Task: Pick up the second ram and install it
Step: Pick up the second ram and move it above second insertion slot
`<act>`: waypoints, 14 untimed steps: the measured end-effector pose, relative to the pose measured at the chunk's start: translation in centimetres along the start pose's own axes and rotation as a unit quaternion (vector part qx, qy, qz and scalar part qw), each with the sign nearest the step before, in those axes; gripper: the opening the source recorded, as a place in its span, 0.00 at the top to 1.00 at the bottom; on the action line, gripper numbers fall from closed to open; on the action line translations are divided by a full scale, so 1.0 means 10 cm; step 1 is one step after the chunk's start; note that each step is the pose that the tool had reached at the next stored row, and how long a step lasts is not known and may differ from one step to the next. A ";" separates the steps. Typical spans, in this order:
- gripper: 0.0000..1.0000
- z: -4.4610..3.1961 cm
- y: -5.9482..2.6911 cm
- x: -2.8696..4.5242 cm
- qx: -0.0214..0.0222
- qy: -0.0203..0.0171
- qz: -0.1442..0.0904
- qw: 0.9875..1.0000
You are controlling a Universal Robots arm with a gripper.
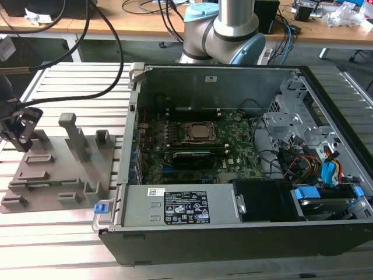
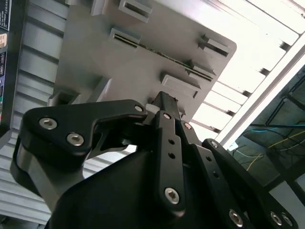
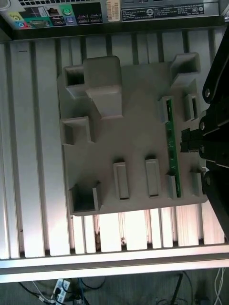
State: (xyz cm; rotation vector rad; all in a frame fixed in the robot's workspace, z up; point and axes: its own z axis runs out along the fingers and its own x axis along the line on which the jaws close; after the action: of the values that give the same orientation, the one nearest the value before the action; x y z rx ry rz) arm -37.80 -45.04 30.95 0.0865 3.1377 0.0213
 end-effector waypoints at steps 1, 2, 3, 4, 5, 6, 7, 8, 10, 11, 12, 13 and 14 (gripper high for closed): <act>0.89 0.000 0.000 0.000 0.000 0.000 -0.018 1.000; 0.89 0.001 0.000 0.000 0.000 0.001 -0.045 0.999; 0.89 0.001 0.000 0.000 0.000 0.001 -0.061 0.998; 0.89 0.001 0.000 0.000 0.000 0.001 -0.075 0.997; 0.89 0.002 0.000 0.000 0.000 0.001 -0.086 0.996; 0.89 0.002 0.000 0.000 0.000 0.001 -0.103 0.995; 0.89 0.002 0.000 0.000 0.000 0.002 -0.121 0.993; 0.89 0.002 0.000 0.000 0.000 0.002 -0.126 0.992; 0.89 0.002 0.000 0.000 0.000 0.002 -0.137 0.991; 0.89 0.002 0.000 0.000 0.000 0.002 -0.142 0.990; 0.89 0.002 0.000 0.000 0.000 0.002 -0.150 0.989; 0.89 0.002 0.000 0.000 0.000 0.002 -0.157 0.988; 0.89 0.002 0.000 0.000 0.000 0.002 -0.164 0.986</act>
State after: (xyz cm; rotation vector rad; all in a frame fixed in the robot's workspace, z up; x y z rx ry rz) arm -37.80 -45.04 30.93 -0.4310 3.1114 0.0218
